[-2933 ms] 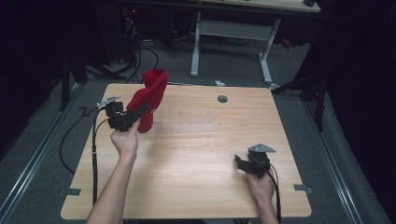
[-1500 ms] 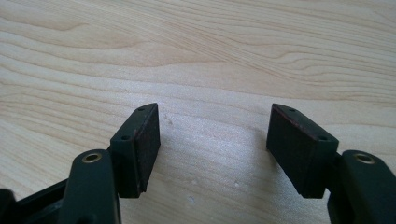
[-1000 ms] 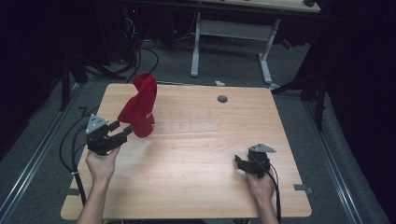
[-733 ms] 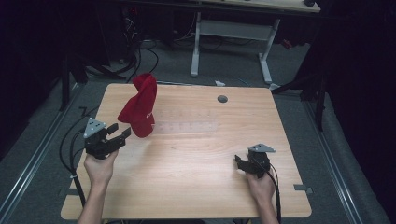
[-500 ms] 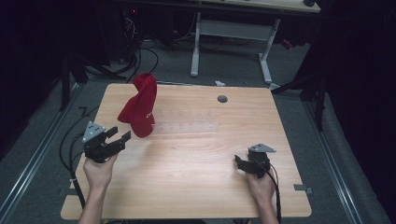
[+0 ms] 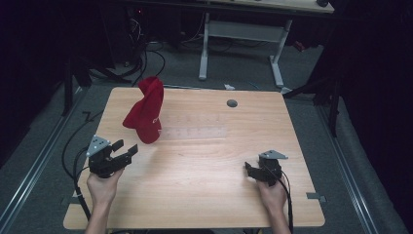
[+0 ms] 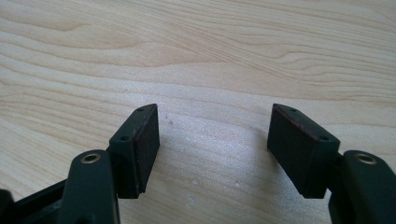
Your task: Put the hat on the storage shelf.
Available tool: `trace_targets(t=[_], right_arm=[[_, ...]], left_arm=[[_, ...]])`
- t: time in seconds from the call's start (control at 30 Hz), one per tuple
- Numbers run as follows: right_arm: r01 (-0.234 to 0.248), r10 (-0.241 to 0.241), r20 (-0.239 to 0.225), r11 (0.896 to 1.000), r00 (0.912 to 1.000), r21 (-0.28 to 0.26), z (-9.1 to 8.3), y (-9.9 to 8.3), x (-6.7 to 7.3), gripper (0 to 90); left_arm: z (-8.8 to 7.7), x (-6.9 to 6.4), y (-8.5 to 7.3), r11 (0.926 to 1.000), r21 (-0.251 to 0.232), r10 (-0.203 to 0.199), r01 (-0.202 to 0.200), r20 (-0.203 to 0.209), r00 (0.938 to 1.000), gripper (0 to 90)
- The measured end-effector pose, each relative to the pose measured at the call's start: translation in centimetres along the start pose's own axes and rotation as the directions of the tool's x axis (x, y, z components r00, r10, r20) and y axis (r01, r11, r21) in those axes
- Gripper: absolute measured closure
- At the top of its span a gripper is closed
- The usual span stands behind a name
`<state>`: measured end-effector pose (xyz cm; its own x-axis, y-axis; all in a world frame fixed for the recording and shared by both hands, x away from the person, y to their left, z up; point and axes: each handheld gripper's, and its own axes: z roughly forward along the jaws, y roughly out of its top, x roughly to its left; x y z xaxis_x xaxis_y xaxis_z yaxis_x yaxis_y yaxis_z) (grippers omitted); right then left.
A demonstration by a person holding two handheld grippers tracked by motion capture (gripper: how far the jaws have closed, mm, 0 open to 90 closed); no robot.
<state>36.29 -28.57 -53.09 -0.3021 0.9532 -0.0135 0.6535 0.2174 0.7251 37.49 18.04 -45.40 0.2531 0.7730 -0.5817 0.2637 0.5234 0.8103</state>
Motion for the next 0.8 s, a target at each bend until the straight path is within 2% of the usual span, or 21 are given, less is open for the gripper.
trace_targets(t=[0.2,0.33,0.53,0.67,0.8], right_arm=[[0.000,0.000,0.000,1.000,1.0000,0.000,0.0,0.0,0.0,34.6],[0.001,-0.001,0.000,1.000,1.0000,0.000,0.0,0.0,0.0,34.6],[0.001,-0.001,0.001,1.000,1.0000,0.001,0.0,0.0,0.0,34.5],[0.001,-0.001,0.000,1.000,1.0000,0.001,0.0,0.0,0.0,34.4],[0.001,-0.001,-0.001,1.000,1.0000,0.001,0.0,0.0,0.0,34.3]], left_arm=[[0.2,-0.2,-1.0,0.9997,0.022,0.005,-0.005,0.001,1.0000,38.5],[0.4,-0.3,-2.1,0.9987,0.043,0.025,-0.026,0.011,0.9996,38.2],[0.7,-0.2,-3.5,0.9939,0.103,0.038,-0.040,0.024,0.9990,36.2],[0.9,-0.1,-4.2,0.9924,0.113,0.044,-0.047,0.028,0.9986,36.2],[1.2,0.1,-5.2,0.9888,0.135,0.062,-0.064,0.014,0.9980,36.1]])
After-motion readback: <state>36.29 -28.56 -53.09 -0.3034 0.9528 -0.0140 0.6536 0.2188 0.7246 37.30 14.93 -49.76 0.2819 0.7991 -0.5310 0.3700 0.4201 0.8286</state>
